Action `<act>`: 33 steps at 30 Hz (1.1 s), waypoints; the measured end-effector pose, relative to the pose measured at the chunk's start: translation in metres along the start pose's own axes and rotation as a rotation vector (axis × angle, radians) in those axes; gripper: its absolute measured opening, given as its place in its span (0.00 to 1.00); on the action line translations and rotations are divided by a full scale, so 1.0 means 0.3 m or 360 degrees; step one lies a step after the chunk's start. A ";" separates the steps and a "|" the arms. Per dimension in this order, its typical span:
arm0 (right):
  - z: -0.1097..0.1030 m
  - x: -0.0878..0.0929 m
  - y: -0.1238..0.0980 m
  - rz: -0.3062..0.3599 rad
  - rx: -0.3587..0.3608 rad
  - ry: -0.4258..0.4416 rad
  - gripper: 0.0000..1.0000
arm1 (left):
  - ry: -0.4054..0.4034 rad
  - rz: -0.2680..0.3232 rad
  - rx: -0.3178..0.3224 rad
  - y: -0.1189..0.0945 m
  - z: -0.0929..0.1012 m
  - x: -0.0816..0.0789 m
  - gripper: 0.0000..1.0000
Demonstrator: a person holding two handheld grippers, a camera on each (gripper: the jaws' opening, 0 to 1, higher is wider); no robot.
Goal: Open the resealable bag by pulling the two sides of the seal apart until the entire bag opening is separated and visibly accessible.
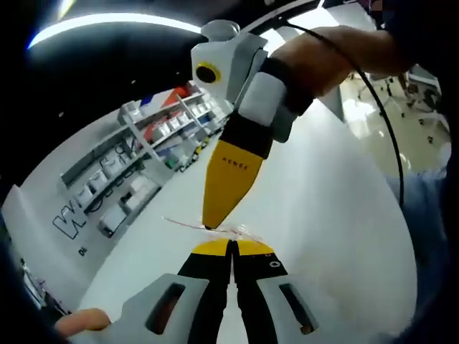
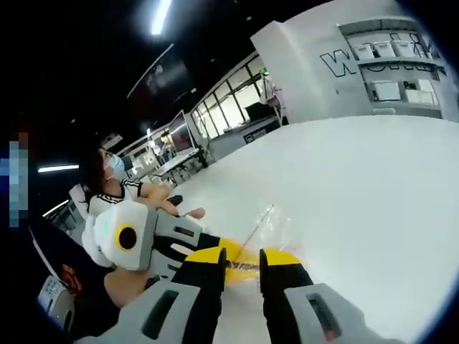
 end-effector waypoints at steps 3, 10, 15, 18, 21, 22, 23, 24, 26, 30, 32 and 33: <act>0.001 0.002 0.005 -0.0010 -0.0001 -0.0001 0.15 | -0.0002 0.0000 0.0001 -0.001 -0.001 0.001 0.01; 0.002 0.010 0.008 -0.0022 0.0006 -0.0011 0.11 | -0.0003 -0.0002 0.0000 -0.002 -0.004 0.003 0.01; 0.004 0.017 0.008 -0.0028 0.0012 -0.0015 0.10 | -0.0004 -0.0004 0.0001 -0.002 -0.007 0.005 0.01; 0.006 0.019 0.005 -0.0029 0.0016 -0.0018 0.09 | -0.0003 -0.0005 0.0000 -0.001 -0.008 0.005 0.01; 0.013 0.019 0.001 -0.0025 0.0020 -0.0012 0.09 | 0.0001 -0.0007 -0.0001 -0.001 -0.009 0.006 0.01; 0.014 0.021 0.000 -0.0032 0.0025 -0.0015 0.08 | 0.0002 -0.0009 -0.0002 -0.002 -0.009 0.006 0.01; 0.015 0.021 -0.002 -0.0032 0.0028 -0.0017 0.08 | 0.0003 -0.0011 -0.0002 -0.002 -0.010 0.007 0.01; 0.017 0.021 -0.005 -0.0030 0.0031 -0.0014 0.08 | 0.0005 -0.0011 -0.0003 -0.003 -0.010 0.007 0.01; 0.021 0.020 -0.009 -0.0029 0.0037 -0.0016 0.08 | 0.0007 -0.0015 -0.0003 -0.004 -0.010 0.007 0.01; 0.011 0.010 -0.015 -0.0015 0.0028 -0.0022 0.09 | 0.0030 -0.0026 -0.0008 -0.001 -0.007 0.002 0.01; 0.008 0.000 -0.018 -0.0004 0.0034 -0.0030 0.10 | 0.0047 -0.0035 -0.0014 0.002 -0.004 0.000 0.01; 0.007 -0.003 -0.018 0.0000 0.0034 -0.0031 0.11 | 0.0054 -0.0038 -0.0014 0.003 -0.003 -0.002 0.01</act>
Point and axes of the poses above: the point that each gripper's makers call its tool centre point, and the gripper's own axes: y roughly forward along the fingers, z roughly to its right, x roughly out of its underside, the point moved 3 cm from there along -y, roughly backward along the fingers, and after that the axes turned 13 degrees about -z, right-handed, at the moved point
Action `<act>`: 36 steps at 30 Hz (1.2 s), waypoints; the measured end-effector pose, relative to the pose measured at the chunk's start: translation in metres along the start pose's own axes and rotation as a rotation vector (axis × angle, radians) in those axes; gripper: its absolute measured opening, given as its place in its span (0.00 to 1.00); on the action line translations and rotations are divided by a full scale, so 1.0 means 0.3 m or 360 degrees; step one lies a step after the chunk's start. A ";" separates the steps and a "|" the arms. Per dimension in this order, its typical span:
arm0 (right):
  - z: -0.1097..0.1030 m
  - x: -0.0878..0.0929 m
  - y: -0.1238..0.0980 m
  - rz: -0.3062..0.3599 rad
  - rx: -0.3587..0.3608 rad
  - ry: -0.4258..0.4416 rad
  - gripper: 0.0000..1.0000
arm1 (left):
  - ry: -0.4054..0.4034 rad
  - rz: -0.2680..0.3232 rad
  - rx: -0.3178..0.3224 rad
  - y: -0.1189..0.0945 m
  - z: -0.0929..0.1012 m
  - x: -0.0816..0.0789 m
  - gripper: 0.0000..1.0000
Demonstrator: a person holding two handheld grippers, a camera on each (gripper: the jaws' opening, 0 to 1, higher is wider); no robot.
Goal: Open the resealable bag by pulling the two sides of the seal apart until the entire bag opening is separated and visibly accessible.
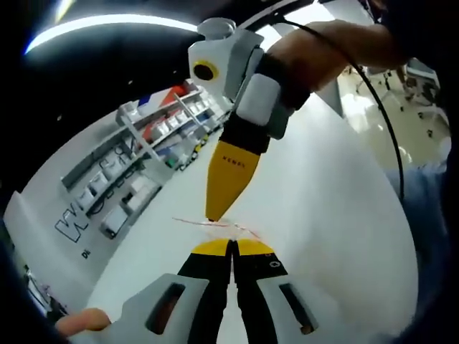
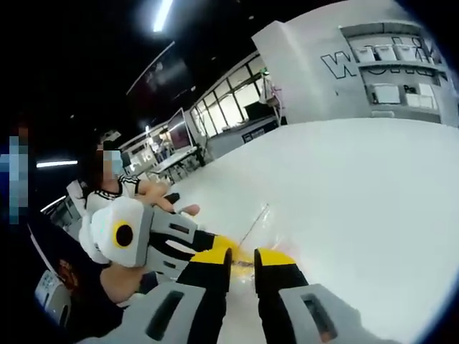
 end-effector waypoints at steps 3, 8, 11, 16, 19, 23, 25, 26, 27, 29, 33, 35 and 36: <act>0.000 -0.006 0.001 0.0008 0.0003 0.0000 0.12 | 0.0026 -0.0012 -0.0008 0.003 0.004 -0.005 0.01; 0.010 0.002 0.006 -0.0004 0.0005 0.0014 0.10 | 0.0036 -0.0015 -0.0013 0.004 0.006 -0.007 0.01; 0.017 0.005 0.002 -0.0003 0.0011 0.0020 0.10 | 0.0030 -0.0014 -0.0015 0.002 0.004 -0.005 0.01; 0.021 0.014 -0.002 -0.0012 0.0019 0.0024 0.08 | 0.0026 -0.0013 -0.0014 0.001 0.003 -0.004 0.01; 0.021 0.017 -0.003 -0.0019 0.0017 0.0022 0.07 | 0.0028 -0.0013 -0.0014 0.001 0.003 -0.005 0.01; 0.019 0.021 -0.001 -0.0031 0.0004 0.0029 0.05 | 0.0039 -0.0017 -0.0018 0.002 0.004 -0.004 0.01; 0.020 0.021 0.002 -0.0038 -0.0009 0.0040 0.02 | 0.0050 -0.0023 -0.0024 0.002 0.005 -0.004 0.01; 0.020 0.021 0.003 -0.0041 -0.0018 0.0047 0.01 | 0.0053 -0.0023 -0.0027 0.002 0.004 -0.005 0.01; 0.018 0.022 0.004 -0.0045 -0.0024 0.0050 0.00 | 0.0053 -0.0023 -0.0027 0.001 0.004 -0.005 0.01; 0.015 0.025 0.004 -0.0046 -0.0028 0.0054 0.00 | 0.0048 -0.0022 -0.0024 0.001 0.004 -0.004 0.01; 0.020 0.025 -0.001 -0.0038 -0.0029 0.0068 0.00 | 0.0043 -0.0024 -0.0027 -0.002 0.001 0.000 0.01; 0.020 0.023 -0.004 -0.0029 -0.0039 0.0079 0.00 | 0.0041 -0.0023 -0.0028 -0.004 0.000 0.000 0.01; 0.018 0.022 -0.005 -0.0027 -0.0044 0.0079 0.00 | 0.0046 -0.0025 -0.0029 -0.004 0.001 0.000 0.01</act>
Point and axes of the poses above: the point that each gripper's makers call its tool centre point, and the gripper's own axes: y roughly forward along the fingers, z roughly to its right, x roughly out of its underside, the point moved 3 cm from there along -y, roughly backward along the fingers, and after that the axes turned 13 degrees about -z, right-handed, at the moved point
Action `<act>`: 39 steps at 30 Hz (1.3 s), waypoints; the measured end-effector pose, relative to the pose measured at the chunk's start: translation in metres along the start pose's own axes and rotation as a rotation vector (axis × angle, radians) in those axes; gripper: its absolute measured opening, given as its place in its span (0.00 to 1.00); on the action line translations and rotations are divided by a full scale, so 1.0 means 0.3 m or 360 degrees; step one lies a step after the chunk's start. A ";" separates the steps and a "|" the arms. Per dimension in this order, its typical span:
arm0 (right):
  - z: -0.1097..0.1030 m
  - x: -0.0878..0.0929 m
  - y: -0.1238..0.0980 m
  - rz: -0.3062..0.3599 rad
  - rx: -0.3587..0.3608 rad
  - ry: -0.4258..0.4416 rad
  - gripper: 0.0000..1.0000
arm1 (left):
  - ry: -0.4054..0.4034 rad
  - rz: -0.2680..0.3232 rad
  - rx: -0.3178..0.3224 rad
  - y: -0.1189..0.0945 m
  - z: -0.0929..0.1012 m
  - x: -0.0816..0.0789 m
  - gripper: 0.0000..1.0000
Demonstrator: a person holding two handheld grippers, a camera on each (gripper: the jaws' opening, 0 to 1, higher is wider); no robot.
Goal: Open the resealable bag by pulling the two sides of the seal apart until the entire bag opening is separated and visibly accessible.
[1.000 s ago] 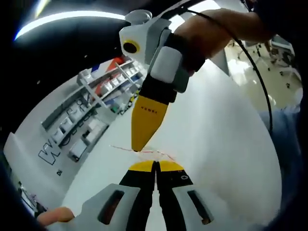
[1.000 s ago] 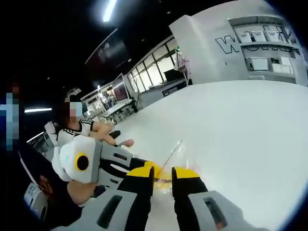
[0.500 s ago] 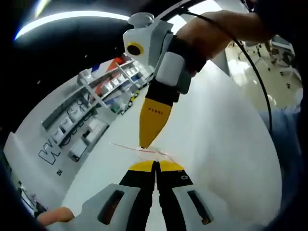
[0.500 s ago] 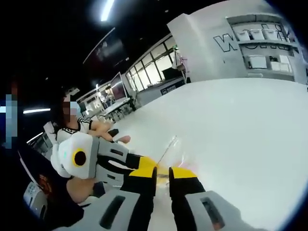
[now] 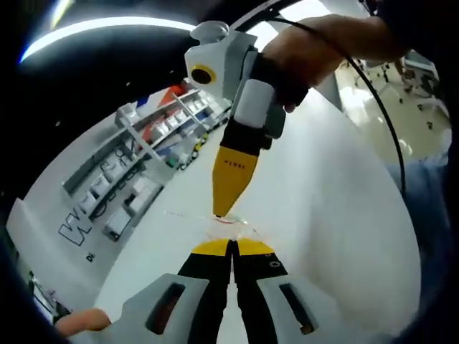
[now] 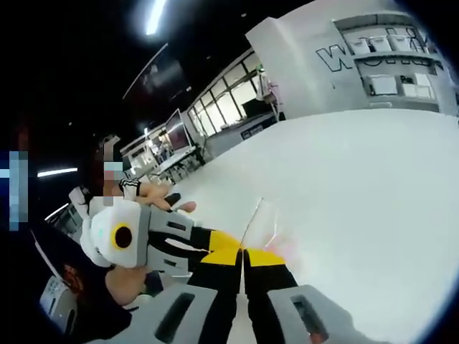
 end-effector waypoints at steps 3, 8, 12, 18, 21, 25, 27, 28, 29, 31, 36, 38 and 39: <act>-0.004 -0.004 0.000 0.0011 0.0001 -0.0009 0.01 | 0.0017 -0.0003 -0.0003 0.001 0.004 -0.005 0.01; 0.003 -0.013 0.000 0.0023 0.0010 -0.0004 0.02 | 0.0044 -0.0014 -0.0015 0.001 0.007 -0.006 0.01; 0.007 -0.017 -0.002 0.0031 0.0013 0.0001 0.02 | 0.0084 -0.0029 -0.0031 0.000 0.010 -0.006 0.01; 0.020 -0.006 -0.004 0.0008 0.0039 0.0002 0.02 | 0.0092 -0.0034 -0.0037 -0.002 0.006 -0.003 0.01; 0.021 0.008 -0.005 -0.0012 0.0039 0.0005 0.02 | 0.0086 -0.0035 -0.0038 -0.002 0.003 -0.001 0.01; 0.011 0.005 -0.004 -0.0018 0.0033 0.0000 0.02 | 0.0106 -0.0039 -0.0039 -0.001 0.009 -0.005 0.01; 0.009 -0.011 -0.004 -0.0009 0.0034 -0.0009 0.03 | 0.0123 -0.0043 -0.0041 -0.001 0.015 -0.009 0.01; 0.009 -0.016 -0.002 -0.0009 0.0033 -0.0012 0.03 | 0.0132 -0.0045 -0.0042 -0.001 0.016 -0.011 0.01; 0.009 -0.017 0.000 -0.0013 0.0032 -0.0015 0.03 | 0.0148 -0.0048 -0.0044 -0.002 0.018 -0.012 0.01; 0.009 -0.015 0.003 -0.0022 0.0033 -0.0017 0.03 | 0.0163 -0.0054 -0.0050 -0.002 0.019 -0.012 0.01; 0.022 0.004 -0.003 -0.0043 0.0046 -0.0006 0.01 | 0.0172 -0.0061 -0.0059 -0.003 0.015 -0.007 0.01; 0.029 0.008 -0.006 -0.0048 0.0053 0.0002 0.01 | 0.0171 -0.0059 -0.0060 -0.003 0.014 -0.007 0.01; 0.030 0.007 -0.009 -0.0045 0.0052 0.0004 0.01 | 0.0172 -0.0059 -0.0060 -0.002 0.014 -0.008 0.01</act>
Point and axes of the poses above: the point that each gripper's makers call its tool centre point, and the gripper's own axes: y roughly forward along the fingers, z roughly to its right, x roughly out of its underside, the point moved 3 cm from there along -y, roughly backward along the fingers, and after that the axes turned 13 degrees about -z, right-handed, at the moved point
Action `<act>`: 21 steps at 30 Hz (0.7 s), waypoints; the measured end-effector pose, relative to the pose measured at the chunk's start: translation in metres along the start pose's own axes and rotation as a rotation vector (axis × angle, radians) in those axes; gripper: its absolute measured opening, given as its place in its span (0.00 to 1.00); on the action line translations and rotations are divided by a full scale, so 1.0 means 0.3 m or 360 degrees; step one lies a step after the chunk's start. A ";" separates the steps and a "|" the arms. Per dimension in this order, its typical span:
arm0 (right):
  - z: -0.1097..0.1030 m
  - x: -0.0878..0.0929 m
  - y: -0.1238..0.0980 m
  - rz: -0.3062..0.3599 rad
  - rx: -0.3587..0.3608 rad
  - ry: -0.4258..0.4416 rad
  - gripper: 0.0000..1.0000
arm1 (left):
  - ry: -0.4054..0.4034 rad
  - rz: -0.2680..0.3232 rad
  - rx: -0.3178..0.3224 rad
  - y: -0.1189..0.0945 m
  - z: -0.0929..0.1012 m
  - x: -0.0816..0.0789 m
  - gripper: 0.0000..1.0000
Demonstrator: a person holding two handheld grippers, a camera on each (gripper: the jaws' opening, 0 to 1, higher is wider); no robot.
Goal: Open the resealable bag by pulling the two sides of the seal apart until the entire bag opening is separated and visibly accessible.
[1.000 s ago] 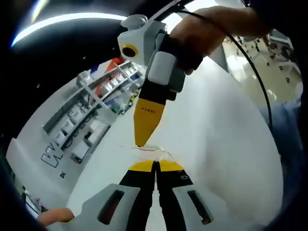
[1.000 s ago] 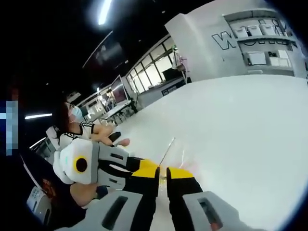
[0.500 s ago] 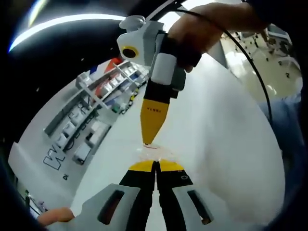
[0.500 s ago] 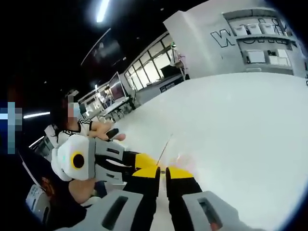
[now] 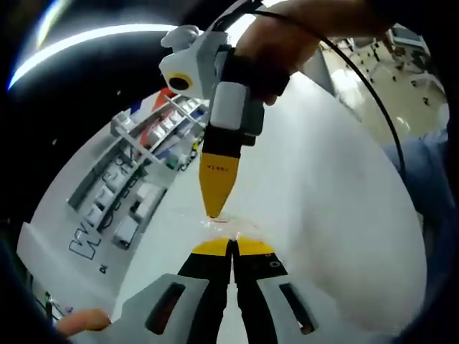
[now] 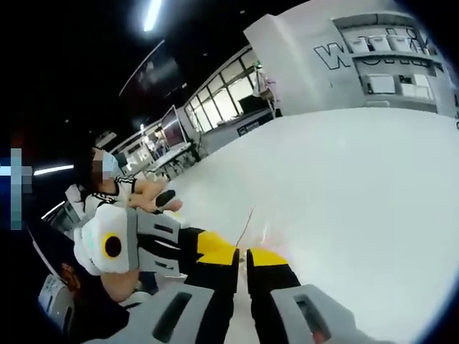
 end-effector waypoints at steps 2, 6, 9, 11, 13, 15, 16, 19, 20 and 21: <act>0.000 -0.001 -0.003 0.0006 0.0005 -0.0002 0.01 | 0.0002 0.0002 0.0001 0.001 0.002 -0.002 0.01; 0.007 -0.013 -0.008 0.0030 0.0005 0.0005 0.01 | 0.0021 0.0000 -0.0001 0.003 0.008 -0.008 0.01; 0.006 -0.012 -0.006 0.0022 0.0000 0.0004 0.01 | 0.0046 -0.0002 -0.0006 0.002 0.010 -0.010 0.01; 0.005 0.002 -0.003 -0.0003 -0.0009 0.0010 0.01 | 0.0044 -0.0004 -0.0008 0.001 0.009 -0.008 0.01; 0.008 0.008 -0.004 -0.0016 -0.0012 0.0014 0.01 | 0.0043 -0.0009 -0.0012 0.002 0.005 -0.006 0.01; 0.006 0.008 -0.003 -0.0022 -0.0028 0.0018 0.01 | 0.0054 -0.0012 -0.0015 0.003 0.006 -0.007 0.01; 0.003 0.005 -0.003 -0.0020 -0.0037 0.0020 0.01 | 0.0070 -0.0016 -0.0019 0.004 0.008 -0.009 0.01; -0.003 -0.004 -0.001 -0.0010 -0.0064 0.0033 0.02 | 0.0097 -0.0018 -0.0020 0.005 0.015 -0.015 0.01; -0.003 -0.005 0.000 -0.0010 -0.0072 0.0040 0.02 | 0.0104 -0.0019 -0.0021 0.005 0.016 -0.016 0.01; -0.001 -0.006 0.000 -0.0009 -0.0079 0.0045 0.01 | 0.0111 -0.0021 -0.0022 0.005 0.016 -0.016 0.01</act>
Point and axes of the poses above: the point that each gripper's makers call its tool centre point, and the gripper's own axes: y roughly forward along the fingers, z roughly to its right, x roughly out of its underside, the point moved 3 cm from there along -y, roughly backward along the fingers, and after that the axes turned 13 degrees about -z, right-handed, at the moved point
